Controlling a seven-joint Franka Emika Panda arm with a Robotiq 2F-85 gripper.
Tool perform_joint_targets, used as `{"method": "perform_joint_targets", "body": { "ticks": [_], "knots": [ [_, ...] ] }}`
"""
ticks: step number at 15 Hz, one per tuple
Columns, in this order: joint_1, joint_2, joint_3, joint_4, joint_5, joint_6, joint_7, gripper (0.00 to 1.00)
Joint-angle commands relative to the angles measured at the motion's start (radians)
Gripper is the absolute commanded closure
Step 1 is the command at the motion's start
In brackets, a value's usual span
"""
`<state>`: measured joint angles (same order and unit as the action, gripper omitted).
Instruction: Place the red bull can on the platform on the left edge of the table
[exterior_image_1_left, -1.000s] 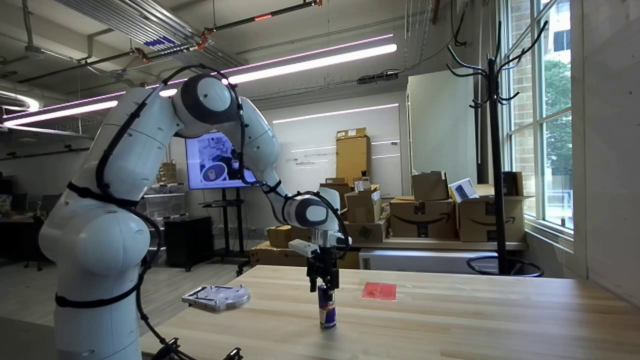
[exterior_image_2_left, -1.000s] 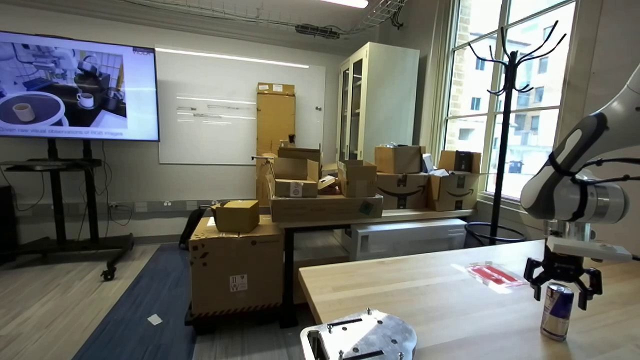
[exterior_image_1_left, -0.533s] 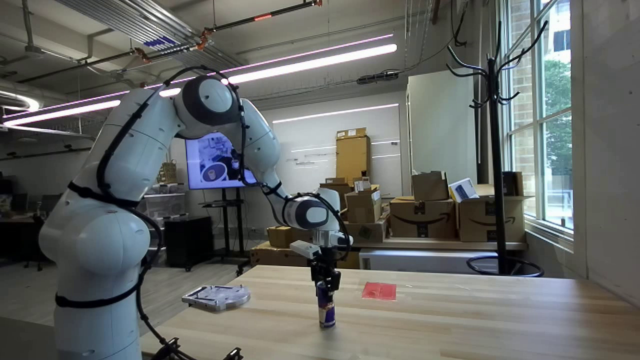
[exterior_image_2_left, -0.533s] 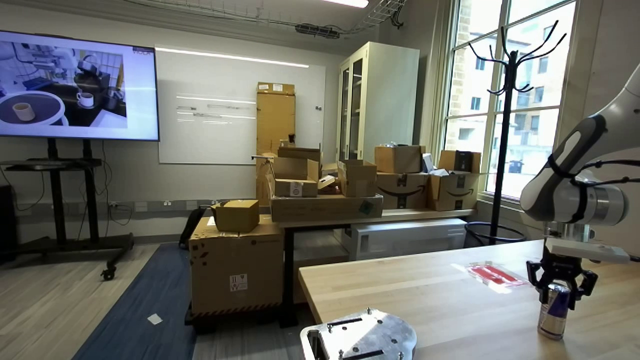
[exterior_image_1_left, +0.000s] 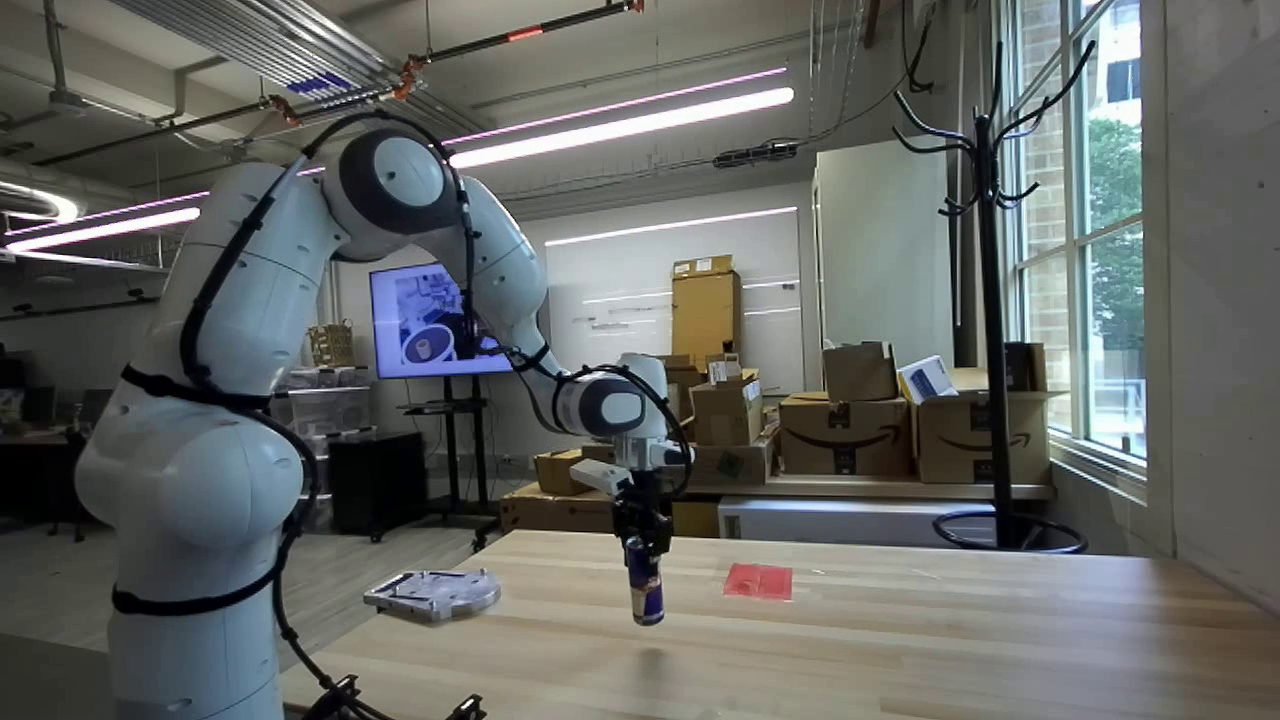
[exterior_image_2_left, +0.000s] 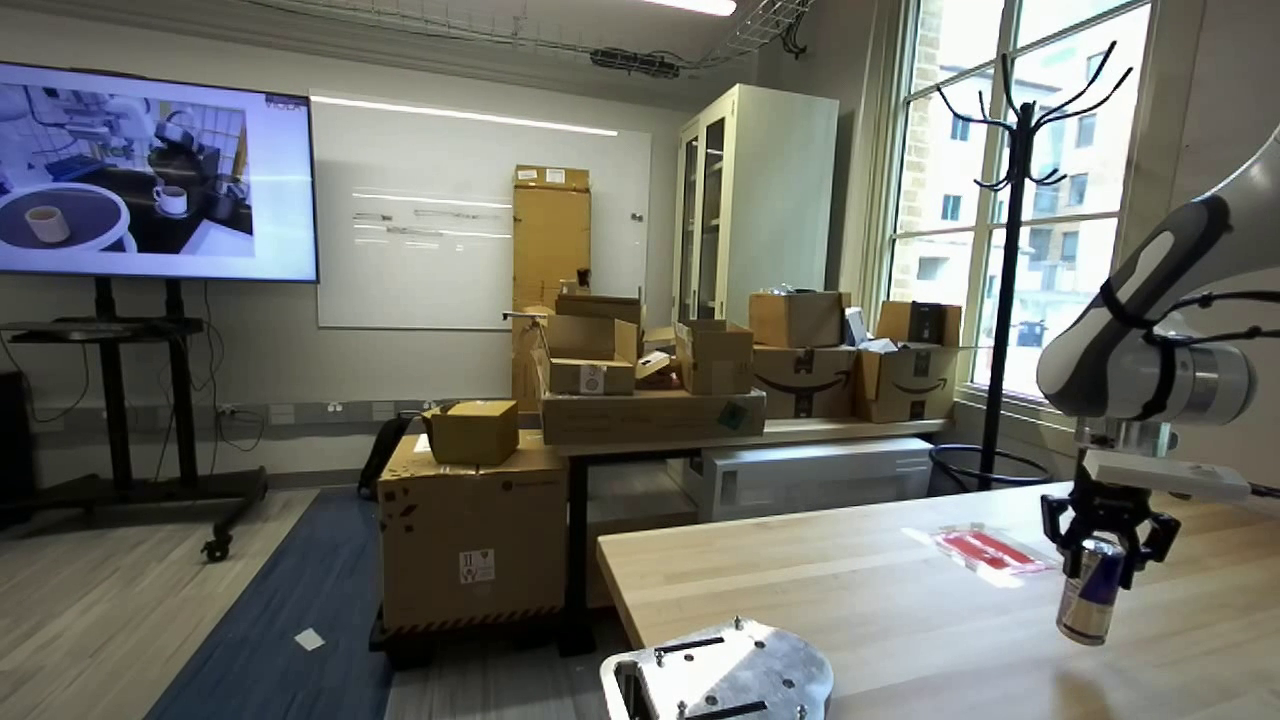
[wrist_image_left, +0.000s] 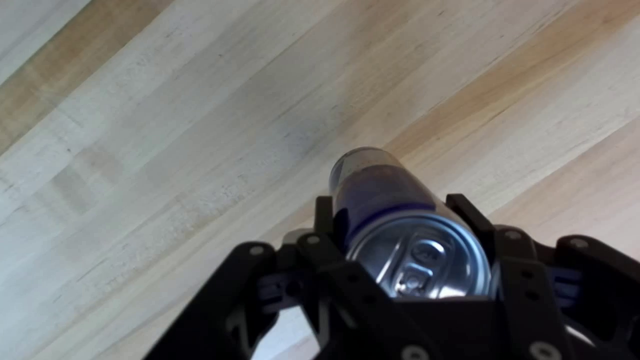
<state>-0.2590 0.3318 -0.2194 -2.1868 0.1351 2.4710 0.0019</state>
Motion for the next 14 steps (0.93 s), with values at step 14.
{"method": "perform_joint_targets", "body": {
  "ticks": [14],
  "knots": [
    [0.359, -0.216, 0.287, -0.034, -0.149, -0.152, 0.064, 0.67]
  ]
}}
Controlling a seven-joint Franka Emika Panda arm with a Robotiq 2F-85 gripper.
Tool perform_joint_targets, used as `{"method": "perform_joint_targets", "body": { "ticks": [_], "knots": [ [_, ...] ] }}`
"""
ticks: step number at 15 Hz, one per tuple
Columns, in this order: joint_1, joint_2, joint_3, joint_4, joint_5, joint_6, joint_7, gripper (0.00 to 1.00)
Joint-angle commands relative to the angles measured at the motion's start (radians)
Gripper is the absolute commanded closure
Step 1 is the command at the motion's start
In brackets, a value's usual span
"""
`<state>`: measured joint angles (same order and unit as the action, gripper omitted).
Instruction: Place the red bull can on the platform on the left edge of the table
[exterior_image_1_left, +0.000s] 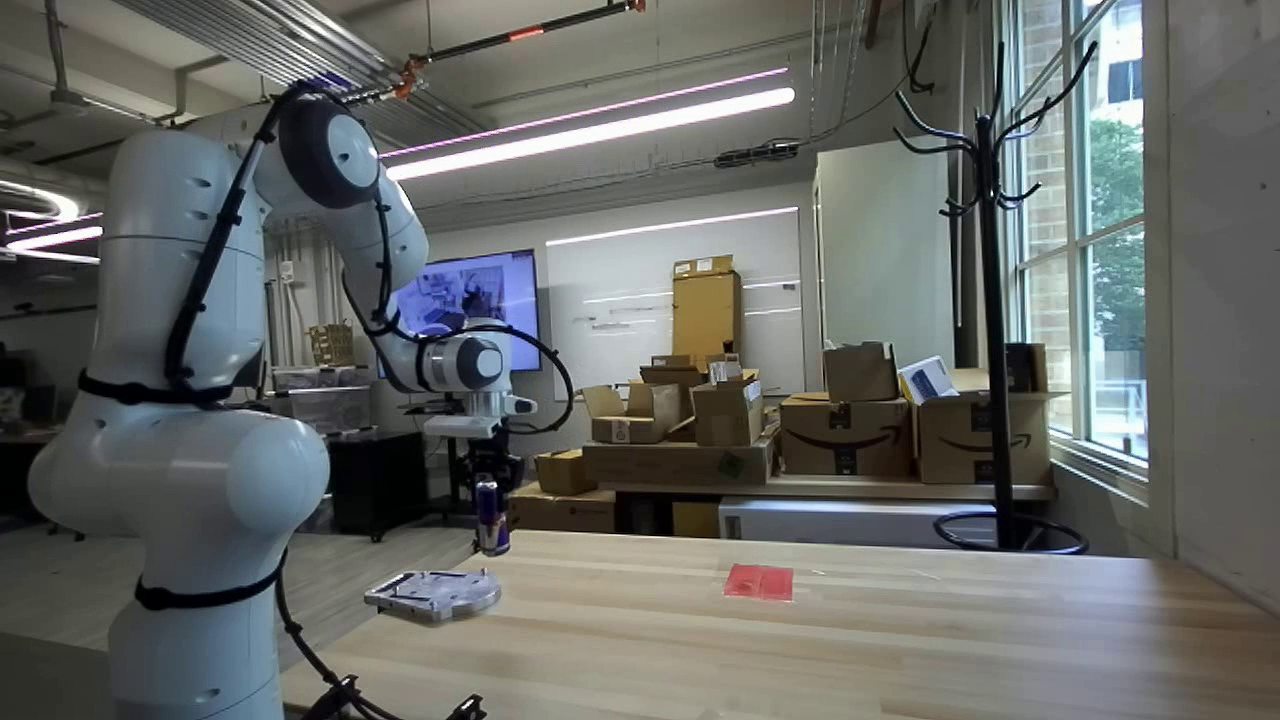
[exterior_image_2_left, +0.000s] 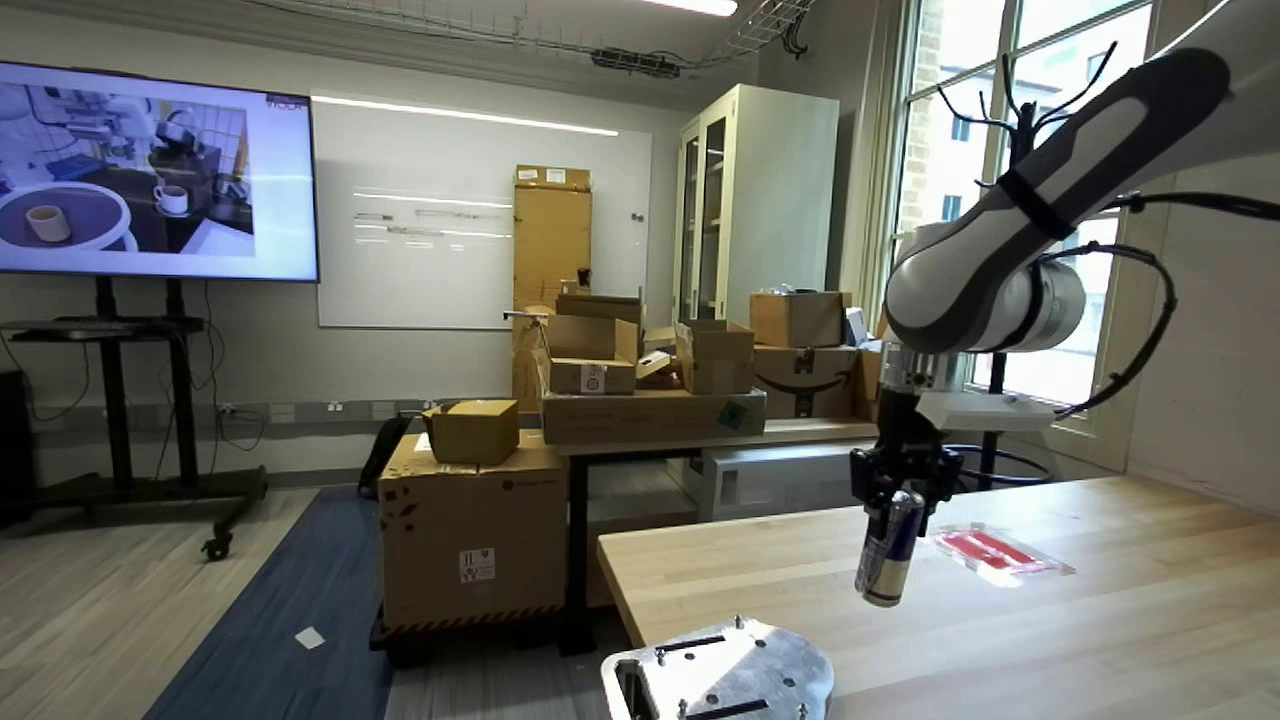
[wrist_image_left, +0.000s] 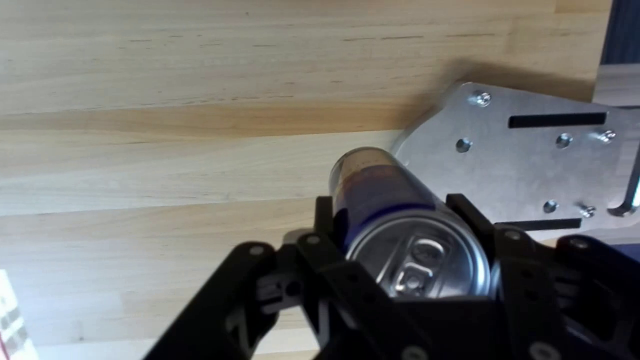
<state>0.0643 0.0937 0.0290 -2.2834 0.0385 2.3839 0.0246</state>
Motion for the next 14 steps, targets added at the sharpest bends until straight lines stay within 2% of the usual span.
{"method": "perform_joint_targets", "body": {
  "ticks": [1, 7, 14],
  "knots": [
    [0.053, 0.033, 0.052, 0.078, -0.066, -0.077, 0.049, 0.67],
    [0.145, 0.164, 0.104, 0.225, -0.158, -0.151, 0.092, 0.67],
    [0.181, 0.355, 0.095, 0.412, -0.168, -0.177, 0.081, 0.67]
  ]
}}
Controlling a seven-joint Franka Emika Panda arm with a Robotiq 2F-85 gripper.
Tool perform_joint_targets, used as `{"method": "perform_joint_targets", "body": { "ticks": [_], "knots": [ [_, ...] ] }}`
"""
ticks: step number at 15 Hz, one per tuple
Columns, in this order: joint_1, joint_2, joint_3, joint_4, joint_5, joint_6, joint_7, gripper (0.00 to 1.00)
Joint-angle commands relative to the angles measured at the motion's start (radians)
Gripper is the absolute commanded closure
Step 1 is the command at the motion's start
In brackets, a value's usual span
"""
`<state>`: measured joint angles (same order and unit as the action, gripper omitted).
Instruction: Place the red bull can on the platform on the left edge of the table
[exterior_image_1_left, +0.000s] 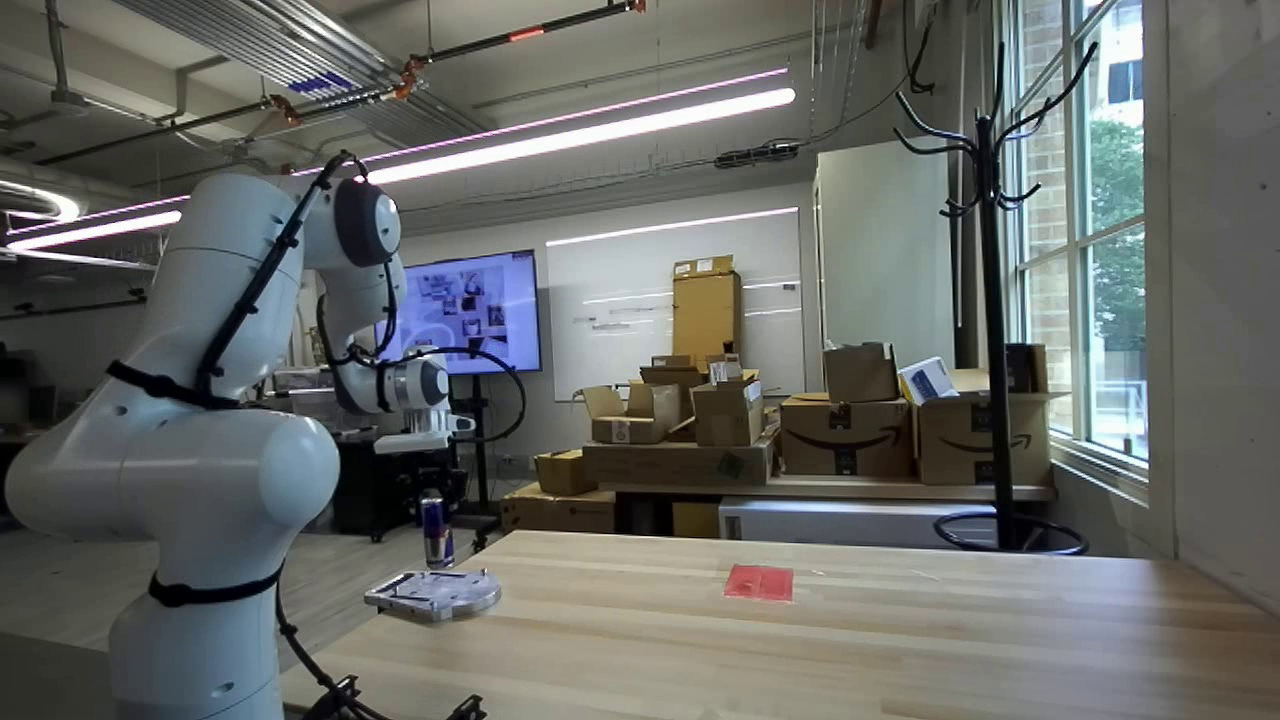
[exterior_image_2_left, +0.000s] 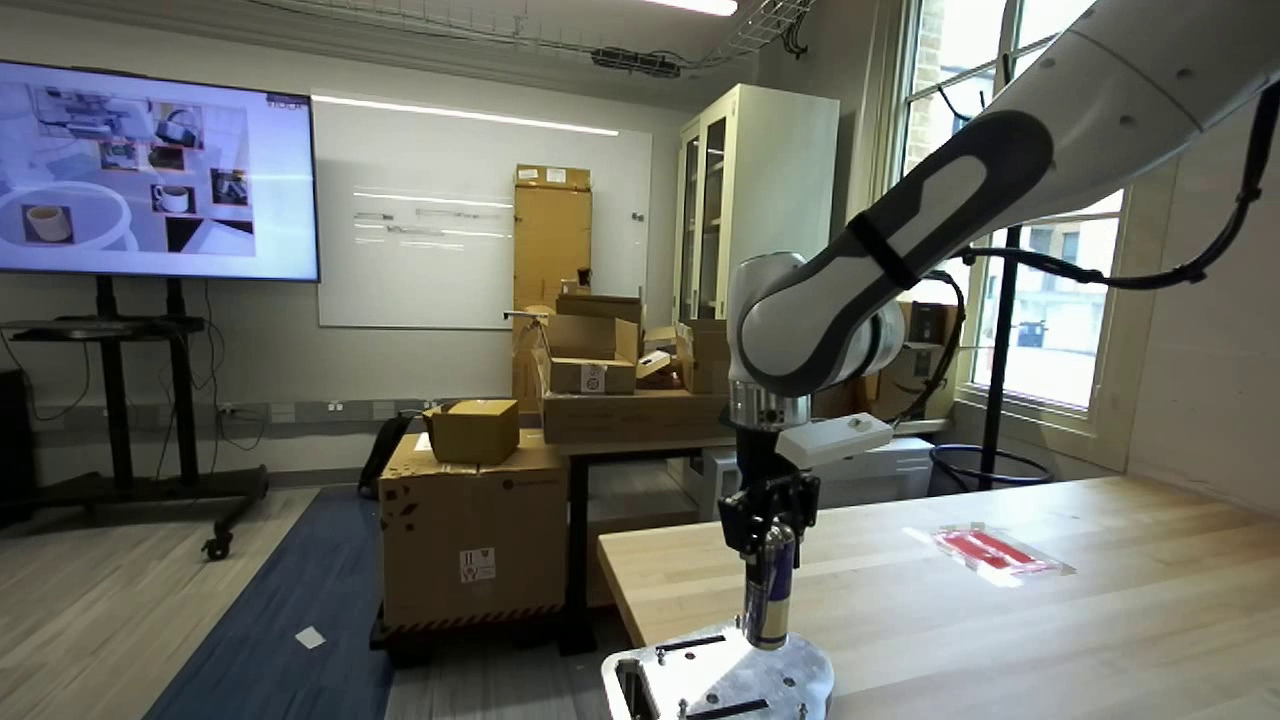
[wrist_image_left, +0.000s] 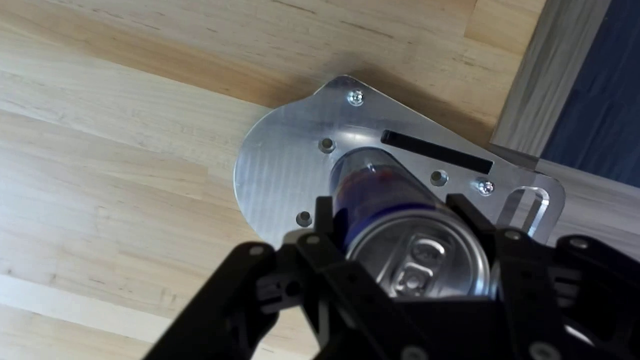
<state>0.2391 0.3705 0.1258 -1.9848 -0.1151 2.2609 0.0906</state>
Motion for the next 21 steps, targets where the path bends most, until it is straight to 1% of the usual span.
{"method": "perform_joint_targets", "body": {
  "ticks": [1, 8, 13, 14, 17, 18, 21],
  "knots": [
    [0.004, 0.102, 0.001, 0.137, -0.003, -0.055, 0.006, 0.67],
    [0.001, 0.212, 0.008, 0.237, 0.03, -0.044, -0.016, 0.67],
    [-0.001, 0.237, 0.008, 0.252, 0.039, -0.036, -0.021, 0.67],
    [-0.001, 0.235, 0.009, 0.246, 0.04, -0.037, -0.022, 0.22],
    [0.001, 0.213, 0.005, 0.216, 0.035, -0.035, -0.012, 0.03],
    [0.001, 0.196, 0.004, 0.2, 0.034, -0.033, -0.009, 0.0],
    [-0.005, 0.117, 0.012, 0.143, 0.041, -0.02, -0.011, 0.0]
  ]
}}
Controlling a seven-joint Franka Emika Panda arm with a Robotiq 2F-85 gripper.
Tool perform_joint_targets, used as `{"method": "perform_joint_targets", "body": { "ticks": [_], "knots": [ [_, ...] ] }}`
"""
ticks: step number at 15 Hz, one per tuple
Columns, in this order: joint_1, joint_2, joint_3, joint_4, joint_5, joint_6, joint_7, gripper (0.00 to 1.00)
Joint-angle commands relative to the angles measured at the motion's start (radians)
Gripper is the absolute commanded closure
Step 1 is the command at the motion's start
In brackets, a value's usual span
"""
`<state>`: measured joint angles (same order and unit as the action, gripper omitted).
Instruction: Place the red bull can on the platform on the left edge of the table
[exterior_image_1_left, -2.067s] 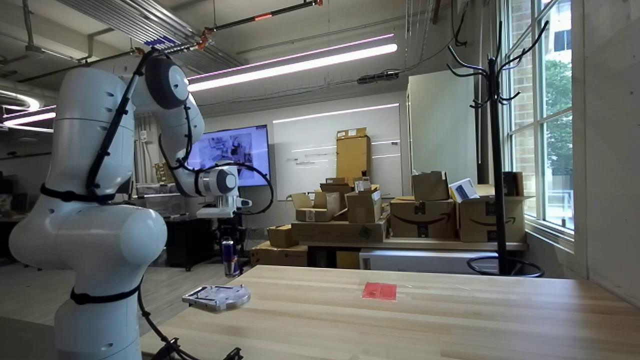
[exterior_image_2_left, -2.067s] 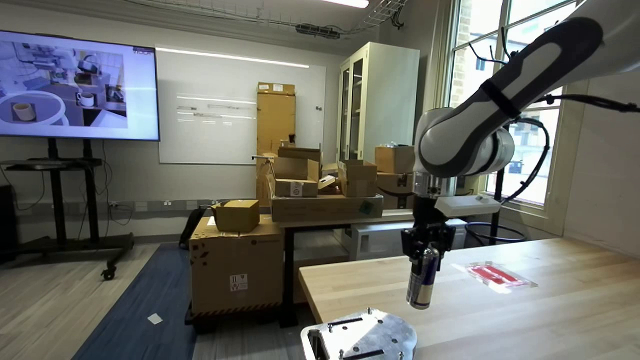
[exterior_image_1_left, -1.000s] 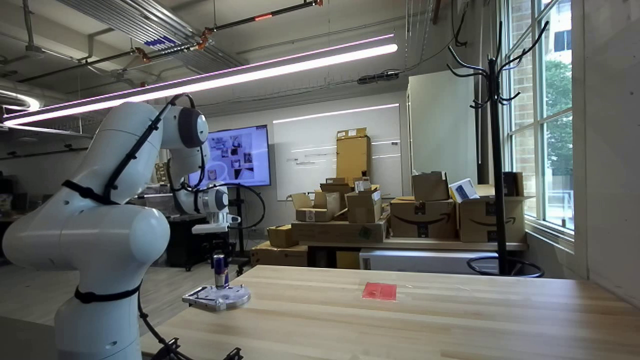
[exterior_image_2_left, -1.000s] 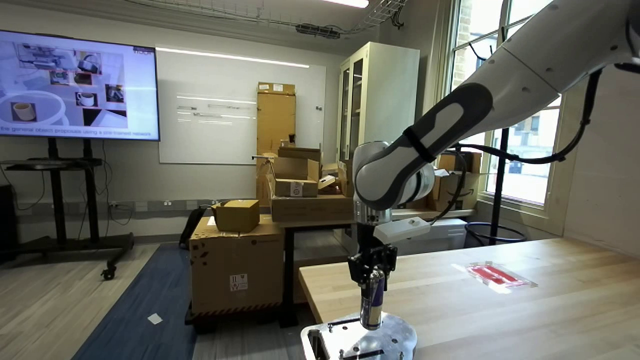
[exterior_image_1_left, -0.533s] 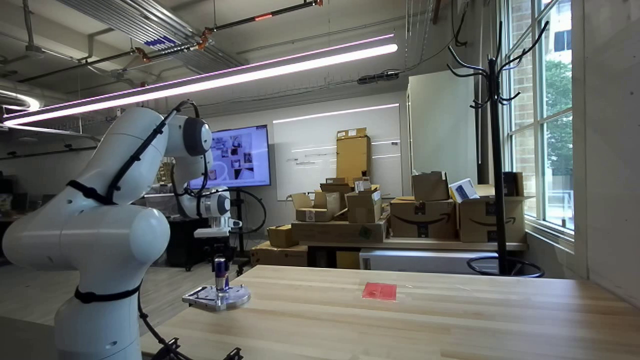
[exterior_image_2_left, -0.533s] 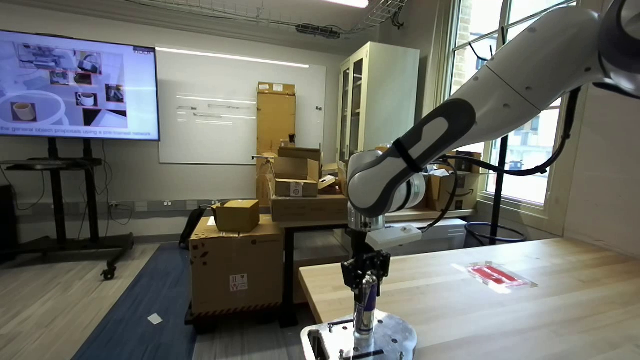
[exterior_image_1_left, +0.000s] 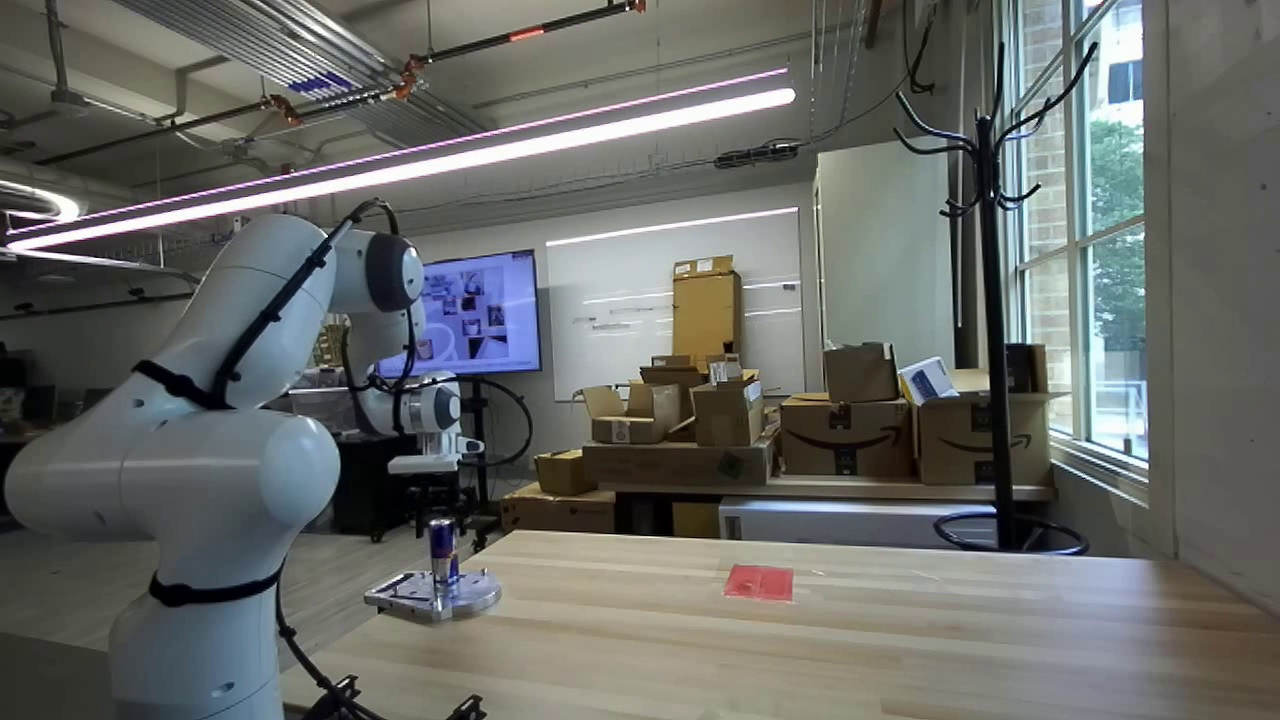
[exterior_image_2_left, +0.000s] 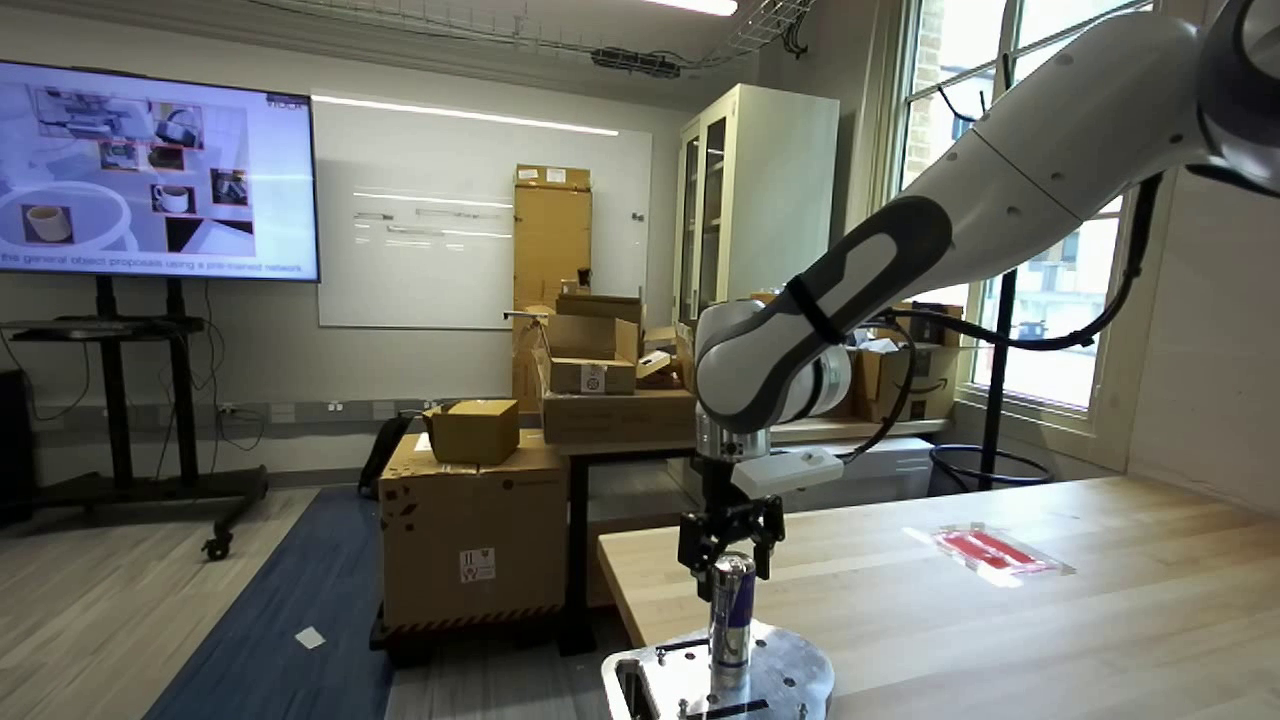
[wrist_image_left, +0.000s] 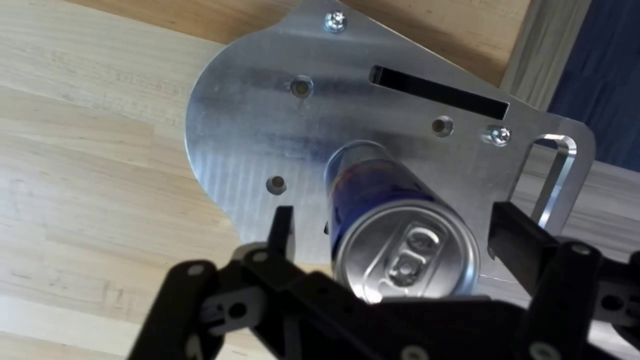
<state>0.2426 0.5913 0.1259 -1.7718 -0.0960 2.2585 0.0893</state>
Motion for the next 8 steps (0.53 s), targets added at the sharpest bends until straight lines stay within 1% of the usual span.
{"method": "perform_joint_targets", "body": {
  "ticks": [1, 4, 8],
  "knots": [
    [-0.009, -0.151, 0.014, -0.099, 0.023, -0.005, -0.009, 0.0],
    [-0.021, -0.283, 0.013, -0.164, 0.033, 0.004, -0.006, 0.0],
    [-0.079, -0.437, -0.012, -0.261, 0.097, 0.008, -0.017, 0.0]
  ]
}}
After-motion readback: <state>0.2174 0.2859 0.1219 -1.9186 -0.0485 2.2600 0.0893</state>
